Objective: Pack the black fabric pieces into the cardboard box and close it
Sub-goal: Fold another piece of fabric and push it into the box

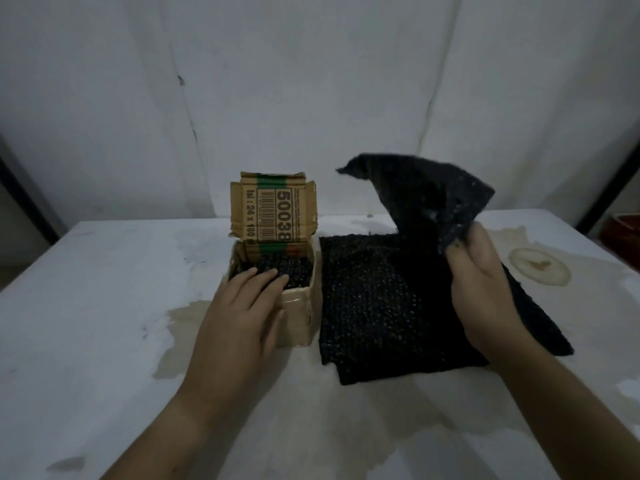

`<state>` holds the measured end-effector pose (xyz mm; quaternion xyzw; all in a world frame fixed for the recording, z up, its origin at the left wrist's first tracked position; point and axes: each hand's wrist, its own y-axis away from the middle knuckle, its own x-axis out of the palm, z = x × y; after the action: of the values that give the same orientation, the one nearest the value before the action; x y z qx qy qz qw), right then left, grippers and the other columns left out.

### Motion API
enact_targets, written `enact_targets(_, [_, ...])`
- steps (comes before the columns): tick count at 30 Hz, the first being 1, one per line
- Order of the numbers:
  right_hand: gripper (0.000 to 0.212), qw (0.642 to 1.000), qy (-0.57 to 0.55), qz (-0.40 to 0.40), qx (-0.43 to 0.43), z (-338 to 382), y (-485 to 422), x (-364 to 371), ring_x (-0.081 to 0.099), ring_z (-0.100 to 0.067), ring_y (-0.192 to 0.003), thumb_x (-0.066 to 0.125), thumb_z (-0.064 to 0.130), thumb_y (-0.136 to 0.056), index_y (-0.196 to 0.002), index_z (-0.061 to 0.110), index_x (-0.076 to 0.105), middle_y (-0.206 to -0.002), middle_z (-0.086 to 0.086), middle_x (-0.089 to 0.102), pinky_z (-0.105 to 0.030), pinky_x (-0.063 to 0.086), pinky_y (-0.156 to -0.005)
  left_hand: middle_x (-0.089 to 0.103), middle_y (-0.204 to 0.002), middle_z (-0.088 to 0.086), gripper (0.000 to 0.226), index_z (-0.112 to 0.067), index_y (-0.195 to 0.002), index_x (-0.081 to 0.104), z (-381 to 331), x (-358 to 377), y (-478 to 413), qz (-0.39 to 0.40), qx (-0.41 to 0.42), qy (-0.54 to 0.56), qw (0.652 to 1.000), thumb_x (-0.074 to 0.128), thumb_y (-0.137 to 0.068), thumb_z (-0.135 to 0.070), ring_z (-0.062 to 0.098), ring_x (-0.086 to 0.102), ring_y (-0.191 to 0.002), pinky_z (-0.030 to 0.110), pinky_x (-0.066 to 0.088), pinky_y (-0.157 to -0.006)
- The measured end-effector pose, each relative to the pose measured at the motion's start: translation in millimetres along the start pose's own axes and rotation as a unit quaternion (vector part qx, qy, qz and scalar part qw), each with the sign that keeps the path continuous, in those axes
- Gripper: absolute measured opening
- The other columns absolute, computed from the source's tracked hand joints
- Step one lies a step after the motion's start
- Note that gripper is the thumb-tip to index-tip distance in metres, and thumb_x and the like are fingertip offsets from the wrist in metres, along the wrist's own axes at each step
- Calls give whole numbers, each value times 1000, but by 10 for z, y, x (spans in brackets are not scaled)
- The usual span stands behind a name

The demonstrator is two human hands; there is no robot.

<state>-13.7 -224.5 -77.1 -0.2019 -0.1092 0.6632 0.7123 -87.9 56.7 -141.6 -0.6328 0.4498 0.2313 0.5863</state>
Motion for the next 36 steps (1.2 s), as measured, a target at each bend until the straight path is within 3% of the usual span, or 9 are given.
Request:
enact_targets(3, [19,999,-11,24,-26,317,-131,232,62,-2,-100,45,36,-96,-109,43,58,-106,15,67,-33,50,-83,55,-143,1,45,-16,-139,57,-3,-26,-9,0,0,13,1000,62,-95,-23,24,47,-132,42,39,-111])
enact_targets(8, [26,974,-22,193,-114,577,-97,854,60,-12,-102,40,8,-102,-118,23,54,-107,8,64,-14,47,-82,51,-145,-13,48,-27,-145,47,-25,-160,30,-29,-45,175,983,55,-98,-30,6,46,-134,34,44,-108])
enact_targets(11, [15,950,47,288,-109,538,0,1154,54,-14,-72,42,10,-102,-99,22,50,-81,3,56,-38,46,-66,63,-130,-19,44,-39,-139,49,-89,-351,-74,-104,-176,404,892,40,-98,-54,-1,56,-124,26,47,-102])
enact_targets(15, [20,931,76,339,-108,432,63,1321,40,-5,-59,42,16,-102,-86,28,42,-66,11,44,-34,34,-53,74,-115,-9,79,-44,-142,39,14,-573,-286,-65,-279,527,800,28,-76,-86,3,63,-116,28,40,-99])
enact_targets(17, [22,924,86,353,-119,419,71,1341,43,0,-59,45,18,-101,-85,32,43,-66,16,49,-24,35,-54,74,-109,-16,80,-44,-141,39,69,-648,-347,-43,-304,513,802,41,-73,-87,-3,65,-108,27,43,-95])
enact_targets(22, [12,946,109,282,-116,410,-21,1235,63,4,-94,51,46,-96,-95,34,54,-101,19,68,-26,51,-80,72,-86,-27,55,-43,-128,45,215,-663,-337,-79,-317,425,844,73,-84,-26,-7,69,-80,18,50,-66])
enact_targets(30, [53,856,399,307,-120,180,-90,1104,49,-19,-127,61,49,-87,-134,25,57,-136,7,58,-35,39,-109,55,-115,-29,83,-58,-139,12,310,-759,-188,19,-252,240,937,69,-82,-41,10,62,-109,34,53,-85])
enact_targets(33, [55,837,422,333,-103,195,-95,1188,39,-25,-137,53,46,-89,-141,28,52,-142,7,55,-36,31,-115,26,-157,-5,109,-38,-155,-11,319,-788,-248,50,-168,115,978,69,-81,-42,20,27,-142,44,34,-113])
enact_targets(36, [57,800,444,403,-22,202,-217,1276,32,-28,-139,46,48,-90,-145,32,42,-150,4,45,-39,27,-115,8,-166,-2,102,-26,-160,1,420,-813,-371,95,-63,37,993,66,-83,-42,17,11,-150,43,27,-119])
